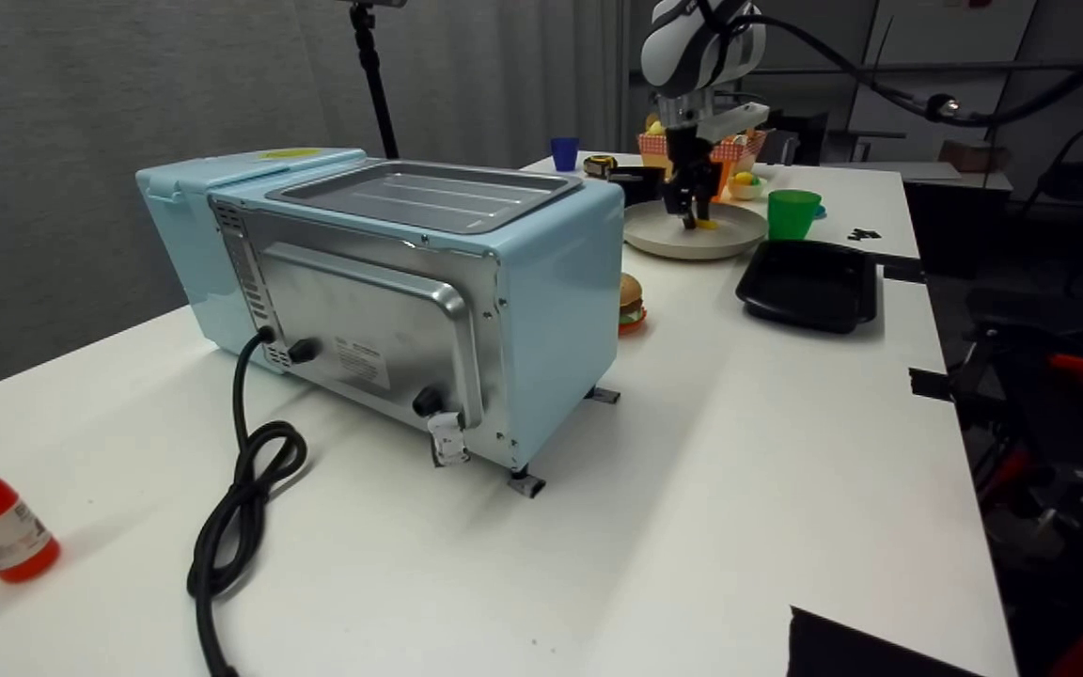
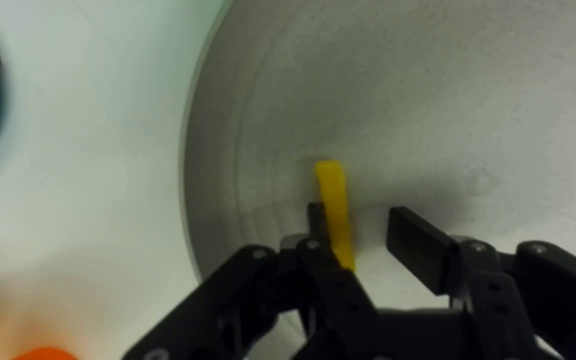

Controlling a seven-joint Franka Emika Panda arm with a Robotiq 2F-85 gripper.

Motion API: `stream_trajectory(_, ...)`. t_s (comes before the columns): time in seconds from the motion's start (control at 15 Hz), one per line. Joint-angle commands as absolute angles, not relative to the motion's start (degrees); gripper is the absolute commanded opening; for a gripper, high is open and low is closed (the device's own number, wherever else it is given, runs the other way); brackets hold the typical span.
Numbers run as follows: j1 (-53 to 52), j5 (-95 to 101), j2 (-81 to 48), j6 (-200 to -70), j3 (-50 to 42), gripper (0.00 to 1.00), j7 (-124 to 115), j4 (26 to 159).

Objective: Remove the yellow object from the plate and put it in the green cup.

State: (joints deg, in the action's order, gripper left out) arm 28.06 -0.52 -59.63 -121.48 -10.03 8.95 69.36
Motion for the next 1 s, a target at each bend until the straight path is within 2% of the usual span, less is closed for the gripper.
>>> stream_trajectory(0.0, 29.6, -1.8, -61.7, -119.1, -9.1, 0.06, 10.8, 65.7)
stream_trajectory(0.13, 29.7, -1.8, -61.5, -119.2, -9.2, 0.00, 10.6, 65.8)
stream_trajectory(0.2, 29.6, -1.7, -61.3, -119.3, -9.4, 0.04, 10.2, 65.9)
stream_trajectory(0.93, 30.9, -1.2, -55.4, -119.7, -12.8, 0.04, 9.6, 70.0)
